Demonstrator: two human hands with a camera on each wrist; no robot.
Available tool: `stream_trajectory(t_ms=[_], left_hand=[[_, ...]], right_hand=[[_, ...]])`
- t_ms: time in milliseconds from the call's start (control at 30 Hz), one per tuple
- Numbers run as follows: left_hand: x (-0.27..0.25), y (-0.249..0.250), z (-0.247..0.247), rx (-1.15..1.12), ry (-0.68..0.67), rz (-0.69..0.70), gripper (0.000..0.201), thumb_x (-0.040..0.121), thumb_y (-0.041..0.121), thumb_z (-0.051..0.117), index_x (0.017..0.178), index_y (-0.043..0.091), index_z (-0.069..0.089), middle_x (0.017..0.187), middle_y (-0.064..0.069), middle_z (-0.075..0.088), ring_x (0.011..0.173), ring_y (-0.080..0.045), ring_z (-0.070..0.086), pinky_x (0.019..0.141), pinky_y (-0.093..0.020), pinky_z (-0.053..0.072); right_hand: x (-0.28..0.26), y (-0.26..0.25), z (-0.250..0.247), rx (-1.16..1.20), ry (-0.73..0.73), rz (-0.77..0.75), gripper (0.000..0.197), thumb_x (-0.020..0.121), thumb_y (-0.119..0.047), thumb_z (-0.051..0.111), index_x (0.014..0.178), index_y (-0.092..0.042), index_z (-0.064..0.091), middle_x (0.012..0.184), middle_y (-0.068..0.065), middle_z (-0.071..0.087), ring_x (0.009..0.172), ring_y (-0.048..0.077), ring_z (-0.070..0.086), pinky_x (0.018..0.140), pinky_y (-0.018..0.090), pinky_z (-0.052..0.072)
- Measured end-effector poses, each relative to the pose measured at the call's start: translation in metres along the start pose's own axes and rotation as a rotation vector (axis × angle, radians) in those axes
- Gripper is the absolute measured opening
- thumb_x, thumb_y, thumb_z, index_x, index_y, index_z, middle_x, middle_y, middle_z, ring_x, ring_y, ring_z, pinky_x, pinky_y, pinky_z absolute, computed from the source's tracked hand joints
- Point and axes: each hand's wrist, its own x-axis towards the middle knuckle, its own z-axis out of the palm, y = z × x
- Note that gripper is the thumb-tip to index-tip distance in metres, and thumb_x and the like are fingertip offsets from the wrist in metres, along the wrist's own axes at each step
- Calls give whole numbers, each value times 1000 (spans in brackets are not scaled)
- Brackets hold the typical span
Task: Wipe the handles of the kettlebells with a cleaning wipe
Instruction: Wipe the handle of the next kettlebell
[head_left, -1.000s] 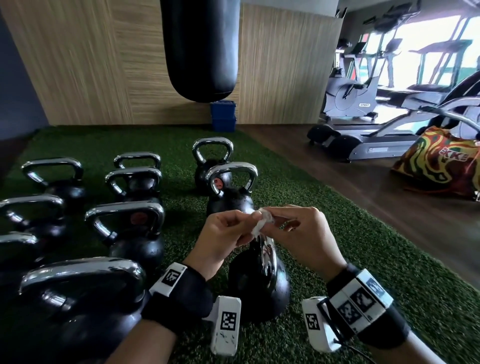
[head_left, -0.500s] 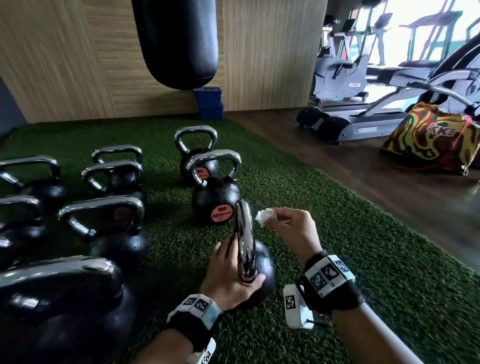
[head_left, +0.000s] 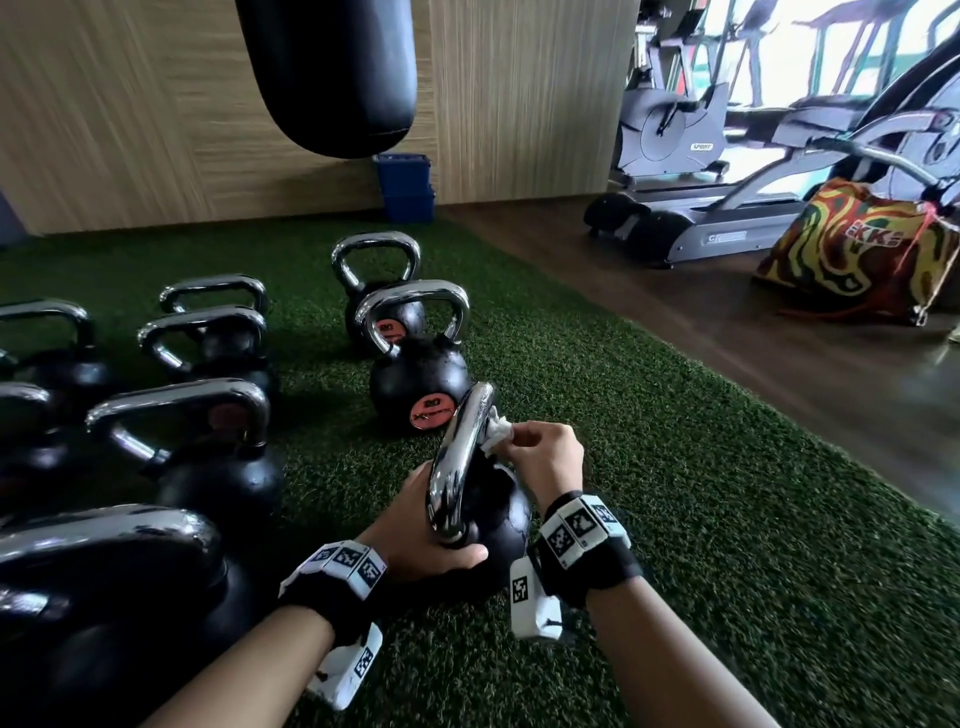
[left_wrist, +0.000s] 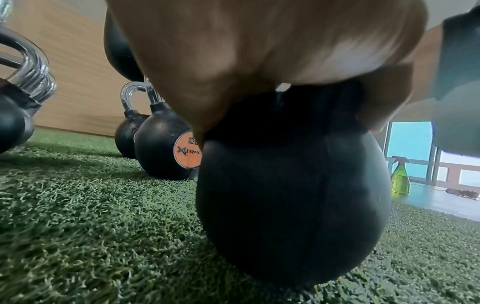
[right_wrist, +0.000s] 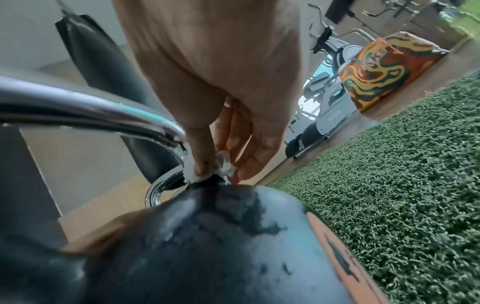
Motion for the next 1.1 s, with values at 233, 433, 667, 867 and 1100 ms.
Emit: stream_trajectory(t_ms=[233, 433, 667, 867, 1100], left_hand=[[-3, 11, -4, -15, -49, 57, 99, 68, 43, 89, 145, 38, 27, 121, -5, 64, 121, -28, 59, 113, -53, 39], [-7, 14, -5, -28, 33, 103, 96, 67, 38, 94, 137, 43, 28, 134, -9, 58, 129, -27, 54, 118, -44, 34], [-6, 5, -2, 11, -5, 66, 85, 67, 54, 87, 140, 41, 45, 122, 9, 60, 127, -11, 51, 120, -42, 31], [-7, 7, -2, -13, 52, 53, 110, 62, 52, 91, 129, 83, 10, 139, 46, 32, 135, 13, 33, 123, -34, 25], [-9, 4, 0, -12, 79, 14, 110, 57, 58, 89, 131, 82, 11, 131, 58, 26, 129, 17, 32, 116, -28, 29]], right_hand=[[7, -21, -1, 15, 86, -196, 12, 83, -10, 79, 79, -21, 80, 69, -17, 69, 54, -12, 58, 53, 5, 47], [11, -29, -12, 34, 90, -381, 5, 85, -13, 78, 81, -14, 81, 72, -12, 72, 58, -16, 61, 54, 1, 42], [3, -38, -23, -87, 107, -651, 22, 85, 7, 70, 98, -7, 80, 85, 1, 77, 68, 1, 68, 66, 6, 52], [-21, -51, -37, -195, -10, -867, 24, 89, 8, 67, 106, -4, 77, 105, 7, 74, 81, 10, 69, 79, 3, 50], [-38, -56, -40, -122, -77, -762, 19, 96, -14, 63, 100, 1, 75, 91, 0, 65, 74, 8, 63, 65, 37, 55]])
